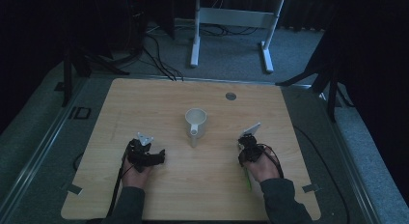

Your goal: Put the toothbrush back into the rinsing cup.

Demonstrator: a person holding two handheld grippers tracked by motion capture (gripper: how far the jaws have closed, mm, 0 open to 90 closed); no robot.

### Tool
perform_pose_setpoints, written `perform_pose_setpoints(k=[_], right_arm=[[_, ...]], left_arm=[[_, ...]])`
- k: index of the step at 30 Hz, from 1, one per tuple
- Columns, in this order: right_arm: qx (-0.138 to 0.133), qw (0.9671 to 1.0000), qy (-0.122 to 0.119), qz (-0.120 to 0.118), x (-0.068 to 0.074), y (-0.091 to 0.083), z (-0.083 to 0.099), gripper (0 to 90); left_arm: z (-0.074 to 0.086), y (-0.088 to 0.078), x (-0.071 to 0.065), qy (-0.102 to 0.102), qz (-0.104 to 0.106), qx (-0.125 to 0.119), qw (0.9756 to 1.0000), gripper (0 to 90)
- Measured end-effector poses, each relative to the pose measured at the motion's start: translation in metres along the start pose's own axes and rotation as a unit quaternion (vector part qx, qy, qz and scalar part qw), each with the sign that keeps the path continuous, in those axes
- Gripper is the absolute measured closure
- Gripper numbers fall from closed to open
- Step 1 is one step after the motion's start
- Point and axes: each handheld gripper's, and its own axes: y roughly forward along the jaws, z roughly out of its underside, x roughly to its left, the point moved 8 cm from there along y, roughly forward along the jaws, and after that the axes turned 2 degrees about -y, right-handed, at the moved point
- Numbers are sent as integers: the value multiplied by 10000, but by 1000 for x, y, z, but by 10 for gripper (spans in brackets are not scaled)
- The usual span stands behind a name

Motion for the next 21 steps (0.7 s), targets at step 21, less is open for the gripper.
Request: perform_pose_setpoints(k=[21], right_arm=[[19,9994,-180,294,0,0,-1,786]], left_arm=[[0,0,0,0,0,0,10000,145]])
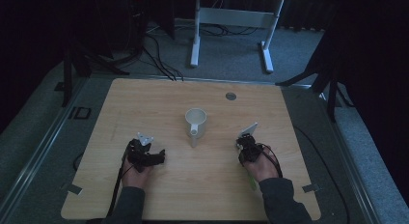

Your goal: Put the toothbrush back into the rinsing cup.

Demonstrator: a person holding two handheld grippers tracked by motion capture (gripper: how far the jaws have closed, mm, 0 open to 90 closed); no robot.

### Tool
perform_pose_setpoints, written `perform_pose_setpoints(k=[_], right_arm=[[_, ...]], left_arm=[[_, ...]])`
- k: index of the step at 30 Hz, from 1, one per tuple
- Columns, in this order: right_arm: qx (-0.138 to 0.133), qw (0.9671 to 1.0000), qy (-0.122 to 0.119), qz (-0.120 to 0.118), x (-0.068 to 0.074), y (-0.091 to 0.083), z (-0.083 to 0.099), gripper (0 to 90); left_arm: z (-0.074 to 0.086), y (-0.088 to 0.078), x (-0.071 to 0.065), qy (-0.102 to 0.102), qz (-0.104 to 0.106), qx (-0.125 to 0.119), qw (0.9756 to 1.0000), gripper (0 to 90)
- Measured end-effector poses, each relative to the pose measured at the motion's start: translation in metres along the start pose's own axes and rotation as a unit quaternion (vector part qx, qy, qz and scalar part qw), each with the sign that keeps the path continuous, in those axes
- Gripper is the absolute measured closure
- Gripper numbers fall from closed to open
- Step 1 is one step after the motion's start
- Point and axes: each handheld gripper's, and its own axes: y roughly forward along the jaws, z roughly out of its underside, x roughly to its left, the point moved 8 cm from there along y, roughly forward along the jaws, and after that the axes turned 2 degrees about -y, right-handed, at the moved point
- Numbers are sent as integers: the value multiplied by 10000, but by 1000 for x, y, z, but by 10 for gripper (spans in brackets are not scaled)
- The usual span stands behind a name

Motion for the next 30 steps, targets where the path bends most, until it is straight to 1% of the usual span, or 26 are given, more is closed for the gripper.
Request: perform_pose_setpoints(k=[2,8,12,14,17,21,25,26,27,30], right_arm=[[-12,10000,13,-35,-1,-1,0,786],[-164,9998,42,-133,-3,-10,-2,786],[-194,9994,60,-274,-2,-13,-3,786],[-239,9992,76,-306,-2,-14,-4,786],[-335,9985,69,-418,-1,-16,-5,786],[-545,9965,77,-627,0,-22,-8,786],[-840,9939,73,-708,-1,-29,-12,786],[-840,9939,73,-708,-1,-29,-12,786],[-1032,9916,28,-780,0,-33,-15,786],[-1209,9891,27,-841,1,-37,-17,785]], left_arm=[[0,0,0,-4,1,-5,10000,145],[0,0,0,3,-2,1,10000,145],[0,0,0,3,-1,1,10000,145],[0,0,0,4,-2,3,10000,145],[0,0,0,8,-2,7,10000,145],[0,0,0,0,0,2,10000,145],[0,0,0,-5,1,-2,10000,145],[0,0,0,-5,1,-2,10000,145],[0,0,0,-4,-1,0,10000,145],[0,0,0,-3,-1,1,10000,145]])
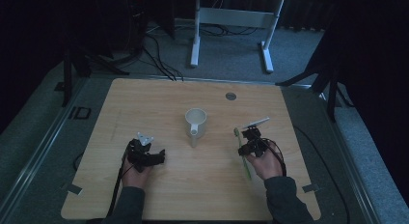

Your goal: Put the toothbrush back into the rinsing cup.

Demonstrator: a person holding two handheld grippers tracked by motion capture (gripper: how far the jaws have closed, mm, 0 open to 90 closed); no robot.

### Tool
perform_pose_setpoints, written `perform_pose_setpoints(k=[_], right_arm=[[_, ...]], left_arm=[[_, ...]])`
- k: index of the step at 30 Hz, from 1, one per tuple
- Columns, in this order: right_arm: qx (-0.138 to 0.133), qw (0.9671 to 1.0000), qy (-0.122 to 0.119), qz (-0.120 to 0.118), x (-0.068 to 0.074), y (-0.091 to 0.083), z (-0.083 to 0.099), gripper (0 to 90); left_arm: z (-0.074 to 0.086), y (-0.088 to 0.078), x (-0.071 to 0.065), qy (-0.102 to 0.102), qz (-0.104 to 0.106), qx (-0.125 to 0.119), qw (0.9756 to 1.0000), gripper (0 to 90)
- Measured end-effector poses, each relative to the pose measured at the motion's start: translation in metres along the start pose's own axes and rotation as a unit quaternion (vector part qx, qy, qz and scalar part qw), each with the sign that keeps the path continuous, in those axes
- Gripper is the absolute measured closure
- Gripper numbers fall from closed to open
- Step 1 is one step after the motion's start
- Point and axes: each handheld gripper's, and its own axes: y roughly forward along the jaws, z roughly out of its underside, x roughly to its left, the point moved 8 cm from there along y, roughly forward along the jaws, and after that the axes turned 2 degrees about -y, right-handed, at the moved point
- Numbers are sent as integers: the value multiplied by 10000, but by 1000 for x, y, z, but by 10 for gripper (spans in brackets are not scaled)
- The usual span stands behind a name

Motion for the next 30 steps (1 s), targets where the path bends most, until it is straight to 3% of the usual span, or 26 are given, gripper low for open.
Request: perform_pose_setpoints(k=[10,18,30], right_arm=[[-529,9983,-84,-211,5,-7,-10,786],[-955,9950,-120,-284,7,-11,-15,786],[-1378,9896,-237,-332,10,-16,-21,785]], left_arm=[[0,0,0,2,1,1,10000,145],[0,0,0,0,1,-2,10000,145],[0,0,0,7,2,4,10000,145]])
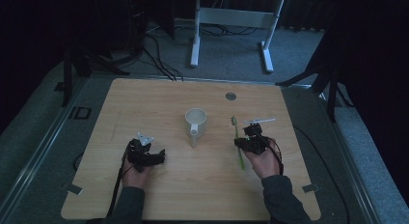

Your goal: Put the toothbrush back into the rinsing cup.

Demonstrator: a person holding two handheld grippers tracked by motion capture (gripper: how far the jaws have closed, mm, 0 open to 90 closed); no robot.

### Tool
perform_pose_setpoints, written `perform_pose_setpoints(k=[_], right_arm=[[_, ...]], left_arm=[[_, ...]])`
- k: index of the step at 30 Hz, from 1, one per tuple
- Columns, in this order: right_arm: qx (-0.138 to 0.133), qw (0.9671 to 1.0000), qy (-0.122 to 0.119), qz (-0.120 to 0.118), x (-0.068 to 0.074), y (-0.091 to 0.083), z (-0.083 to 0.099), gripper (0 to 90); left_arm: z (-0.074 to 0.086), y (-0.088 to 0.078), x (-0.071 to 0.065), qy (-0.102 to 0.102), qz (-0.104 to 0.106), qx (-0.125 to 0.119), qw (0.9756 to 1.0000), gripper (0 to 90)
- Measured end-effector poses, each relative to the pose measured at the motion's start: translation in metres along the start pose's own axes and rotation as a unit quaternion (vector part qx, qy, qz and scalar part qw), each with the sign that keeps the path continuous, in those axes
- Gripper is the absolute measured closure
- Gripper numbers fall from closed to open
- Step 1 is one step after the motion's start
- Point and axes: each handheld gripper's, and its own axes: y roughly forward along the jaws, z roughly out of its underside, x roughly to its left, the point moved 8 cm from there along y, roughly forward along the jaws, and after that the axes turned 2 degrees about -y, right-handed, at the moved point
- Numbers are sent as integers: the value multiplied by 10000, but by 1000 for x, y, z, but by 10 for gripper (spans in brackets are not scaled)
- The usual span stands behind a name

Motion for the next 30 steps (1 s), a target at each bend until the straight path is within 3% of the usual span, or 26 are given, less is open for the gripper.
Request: perform_pose_setpoints(k=[15,30], right_arm=[[-431,9988,-240,28,7,-2,-9,785],[-793,9966,-205,10,12,-4,-19,785]], left_arm=[[0,0,0,-7,-3,-6,10000,145],[0,0,-1,-1,9,-13,10000,145]])
